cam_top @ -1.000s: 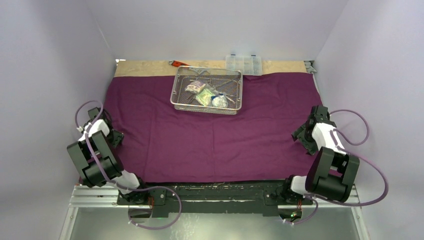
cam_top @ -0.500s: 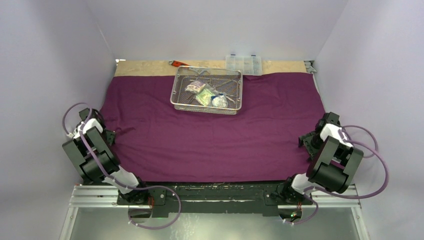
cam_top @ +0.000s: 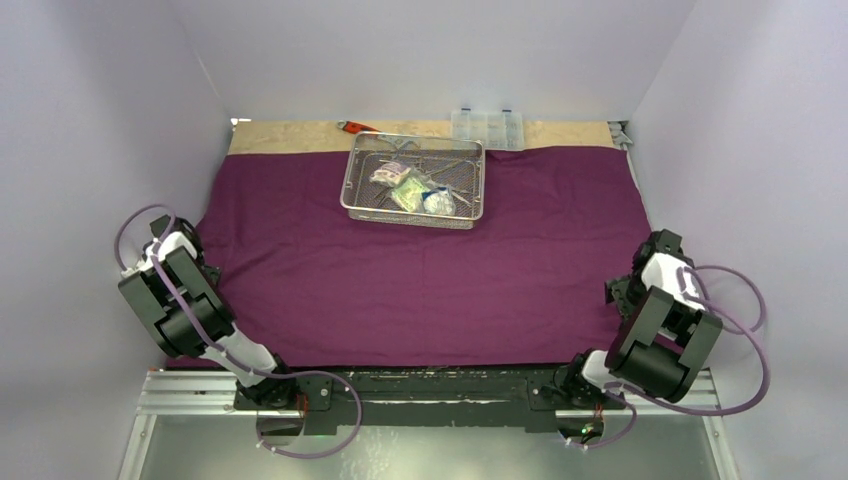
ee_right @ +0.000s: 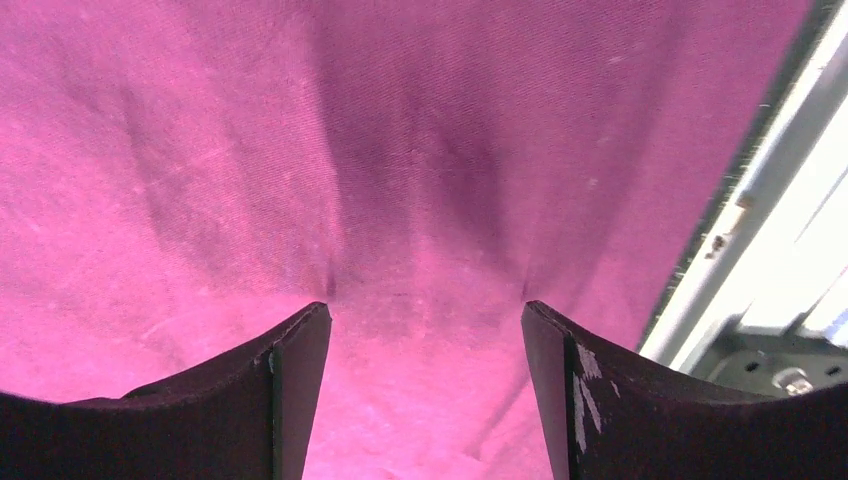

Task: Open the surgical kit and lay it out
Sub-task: Smooth out the surgical kit at the center of the board.

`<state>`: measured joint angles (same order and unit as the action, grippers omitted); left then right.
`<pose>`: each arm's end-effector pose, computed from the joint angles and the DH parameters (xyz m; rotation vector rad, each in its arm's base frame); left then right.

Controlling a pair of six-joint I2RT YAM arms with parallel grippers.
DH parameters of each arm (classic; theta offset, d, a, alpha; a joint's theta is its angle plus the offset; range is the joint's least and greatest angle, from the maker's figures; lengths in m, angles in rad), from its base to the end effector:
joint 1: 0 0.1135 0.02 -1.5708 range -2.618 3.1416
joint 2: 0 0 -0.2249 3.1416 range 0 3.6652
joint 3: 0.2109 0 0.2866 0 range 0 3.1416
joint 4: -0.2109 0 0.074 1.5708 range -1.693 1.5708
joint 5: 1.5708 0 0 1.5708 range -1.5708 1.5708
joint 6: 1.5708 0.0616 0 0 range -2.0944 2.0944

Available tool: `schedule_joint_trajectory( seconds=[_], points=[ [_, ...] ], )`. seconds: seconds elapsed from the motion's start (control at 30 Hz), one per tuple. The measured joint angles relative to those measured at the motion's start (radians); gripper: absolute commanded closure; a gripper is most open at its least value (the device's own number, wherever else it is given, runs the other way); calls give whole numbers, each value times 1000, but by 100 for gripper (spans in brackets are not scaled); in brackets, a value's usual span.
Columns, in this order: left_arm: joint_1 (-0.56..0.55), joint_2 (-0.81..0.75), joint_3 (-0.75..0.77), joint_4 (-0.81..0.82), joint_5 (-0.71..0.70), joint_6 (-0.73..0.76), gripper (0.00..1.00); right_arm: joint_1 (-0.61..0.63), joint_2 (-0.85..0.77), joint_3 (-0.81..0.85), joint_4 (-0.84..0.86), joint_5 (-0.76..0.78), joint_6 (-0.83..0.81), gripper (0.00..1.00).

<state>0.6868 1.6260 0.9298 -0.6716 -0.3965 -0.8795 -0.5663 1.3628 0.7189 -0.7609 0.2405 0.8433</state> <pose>0.2264 0.2164 0.0762 -2.0548 1.9813 0.5427 0.2080 -0.1496 0.0813 1.9194 2.2113 -0.3168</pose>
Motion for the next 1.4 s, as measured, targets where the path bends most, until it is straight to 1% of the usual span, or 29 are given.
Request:
schedule_joint_trajectory(
  seconds=[0.07, 0.17, 0.3, 0.47, 0.6, 0.7, 0.8, 0.9, 0.97, 1.07, 1.17, 1.3, 1.4],
  points=[
    [0, -4, 2, -19, -5, 8, 41, -3, -16, 28, -39, 31, 9, 26],
    [-8, -17, 16, -53, -5, 12, 38, -4, -21, 112, -60, 48, 17, 28],
    [-59, -59, 61, -64, -8, 26, 36, -4, -23, 197, -51, 48, -20, 27],
    [-165, -147, 128, -27, 0, 63, 34, -4, -29, 209, -16, 0, -80, 24],
    [-208, -180, 140, 38, 64, 116, 34, -4, -29, 205, 37, -51, -123, 21],
    [-212, -158, 140, 85, 156, 159, 35, -4, -11, 199, 90, -92, -155, 22],
    [-216, -98, 138, 122, 229, 185, 35, -4, 37, 185, 147, -135, -175, 23],
    [-218, -35, 120, 148, 271, 204, 35, -3, 72, 155, 186, -157, -184, 24],
    [-218, -14, 95, 154, 286, 214, 35, -3, 77, 126, 202, -158, -190, 23],
    [-218, -2, 74, 155, 286, 220, 36, -3, 75, 81, 233, -156, -190, 20],
    [-219, 22, 73, 154, 248, 219, 35, -4, 73, 26, 253, -150, -185, 18],
    [-219, 73, 73, 131, 177, 216, 34, -5, 50, 6, 267, -121, -151, 16],
    [-219, 81, 76, 125, 139, 201, 33, -15, 51, 6, 259, -85, -124, 16]
  ],
)
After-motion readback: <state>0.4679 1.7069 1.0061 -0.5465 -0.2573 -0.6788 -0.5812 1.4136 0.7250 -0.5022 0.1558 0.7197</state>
